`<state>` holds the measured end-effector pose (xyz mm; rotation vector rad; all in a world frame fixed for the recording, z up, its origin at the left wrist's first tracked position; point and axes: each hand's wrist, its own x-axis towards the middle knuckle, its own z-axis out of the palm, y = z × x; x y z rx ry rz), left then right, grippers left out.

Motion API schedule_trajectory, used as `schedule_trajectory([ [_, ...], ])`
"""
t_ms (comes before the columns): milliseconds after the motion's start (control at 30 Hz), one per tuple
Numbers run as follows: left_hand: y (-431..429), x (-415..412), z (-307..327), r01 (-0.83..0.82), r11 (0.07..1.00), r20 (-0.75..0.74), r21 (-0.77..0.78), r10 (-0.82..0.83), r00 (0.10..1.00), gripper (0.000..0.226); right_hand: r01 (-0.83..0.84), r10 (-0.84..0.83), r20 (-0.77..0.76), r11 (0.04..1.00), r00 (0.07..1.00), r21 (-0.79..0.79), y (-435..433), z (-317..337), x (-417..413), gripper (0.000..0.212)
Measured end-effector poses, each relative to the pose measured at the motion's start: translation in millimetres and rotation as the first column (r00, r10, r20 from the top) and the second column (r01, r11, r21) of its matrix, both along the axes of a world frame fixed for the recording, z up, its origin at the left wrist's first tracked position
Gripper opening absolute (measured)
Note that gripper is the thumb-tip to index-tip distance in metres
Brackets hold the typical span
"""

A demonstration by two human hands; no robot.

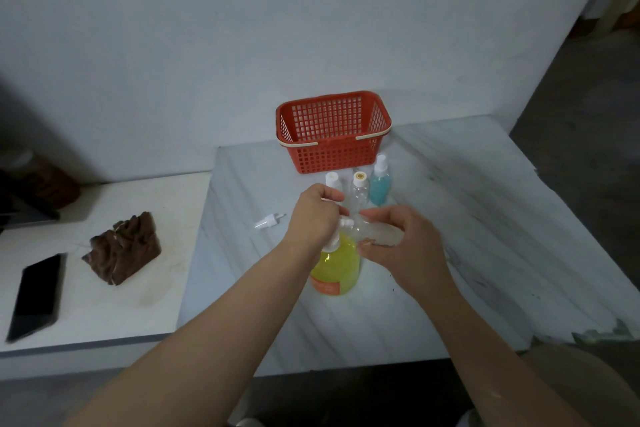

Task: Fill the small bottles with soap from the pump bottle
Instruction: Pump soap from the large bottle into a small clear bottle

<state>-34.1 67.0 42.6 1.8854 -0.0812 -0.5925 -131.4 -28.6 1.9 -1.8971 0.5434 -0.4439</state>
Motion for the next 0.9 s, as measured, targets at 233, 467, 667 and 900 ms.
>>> schedule_trajectory([
  [233,-1.6,-0.3,-10.5,0.029,0.997,0.101,0.073,-0.036,0.994,0.035,-0.009,0.009,0.014,1.000,1.000,-0.002,-1.0,-3.5,0.7,0.045],
  [467,-4.2,2.0,-21.3,0.037,0.993,0.143,0.108,-0.052,0.988,0.037,-0.014,0.014,-0.006,1.000,1.000,0.014,-2.6,-13.4,3.8,0.046],
  [667,-4.8,1.6,-21.3,0.028,0.993,0.139,0.115,-0.044,0.989,0.036,-0.004,0.004,-0.010,1.000,1.000,0.021,-1.3,-9.8,3.2,0.046],
  [900,-7.2,0.6,-12.2,-0.005,0.997,0.110,0.081,-0.004,0.994,0.033,0.006,-0.006,-0.012,1.000,1.000,0.024,-0.9,-3.5,-0.1,0.045],
])
